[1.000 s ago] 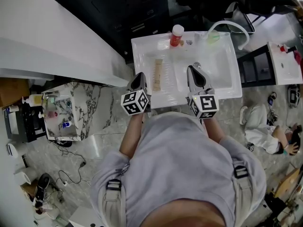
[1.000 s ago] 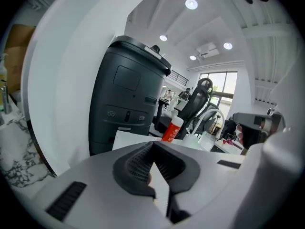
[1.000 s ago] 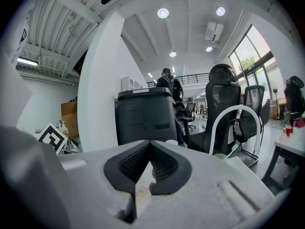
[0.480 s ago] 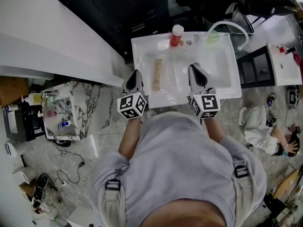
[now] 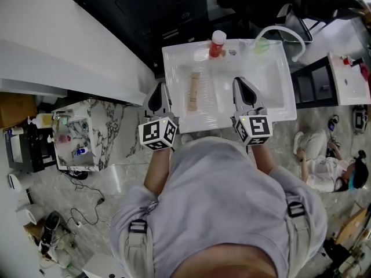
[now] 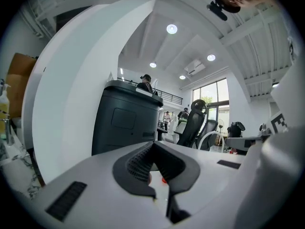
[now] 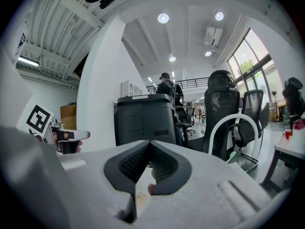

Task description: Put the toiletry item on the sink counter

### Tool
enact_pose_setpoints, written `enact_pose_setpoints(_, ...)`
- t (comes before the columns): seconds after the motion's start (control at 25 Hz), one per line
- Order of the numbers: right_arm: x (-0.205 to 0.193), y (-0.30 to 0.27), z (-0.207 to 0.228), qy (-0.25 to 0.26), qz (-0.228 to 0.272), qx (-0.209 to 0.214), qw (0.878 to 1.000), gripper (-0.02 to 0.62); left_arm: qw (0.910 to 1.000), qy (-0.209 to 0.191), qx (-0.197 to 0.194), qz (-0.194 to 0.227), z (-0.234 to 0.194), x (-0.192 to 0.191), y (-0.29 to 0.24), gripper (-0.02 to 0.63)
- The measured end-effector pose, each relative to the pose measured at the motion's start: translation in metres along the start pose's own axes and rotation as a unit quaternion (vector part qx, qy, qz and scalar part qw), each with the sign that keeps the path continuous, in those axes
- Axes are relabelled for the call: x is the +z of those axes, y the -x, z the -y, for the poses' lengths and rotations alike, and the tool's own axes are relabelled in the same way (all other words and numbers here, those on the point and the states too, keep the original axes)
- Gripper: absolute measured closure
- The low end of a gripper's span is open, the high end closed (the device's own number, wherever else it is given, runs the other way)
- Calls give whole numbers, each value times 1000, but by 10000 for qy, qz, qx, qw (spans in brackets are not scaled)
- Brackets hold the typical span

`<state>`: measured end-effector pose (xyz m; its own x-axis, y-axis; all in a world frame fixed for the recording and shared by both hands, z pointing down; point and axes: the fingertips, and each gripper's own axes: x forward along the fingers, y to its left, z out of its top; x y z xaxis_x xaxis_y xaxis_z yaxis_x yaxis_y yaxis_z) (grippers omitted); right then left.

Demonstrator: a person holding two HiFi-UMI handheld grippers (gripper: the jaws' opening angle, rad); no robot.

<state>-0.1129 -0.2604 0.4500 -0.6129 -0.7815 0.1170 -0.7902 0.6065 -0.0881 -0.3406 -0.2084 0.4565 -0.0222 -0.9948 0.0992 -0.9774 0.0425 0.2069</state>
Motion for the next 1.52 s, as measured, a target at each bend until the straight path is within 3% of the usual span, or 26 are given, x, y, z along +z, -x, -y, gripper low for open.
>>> enact_pose_setpoints(0.44,9,1,4,-47,127,-94,9999,591,9980,-429,-21,463,9,39,11,601)
enact_pose_setpoints(1.52,12,2,3,50,203,-220,9995,591,9973,-553,18,483,10,37,14,601)
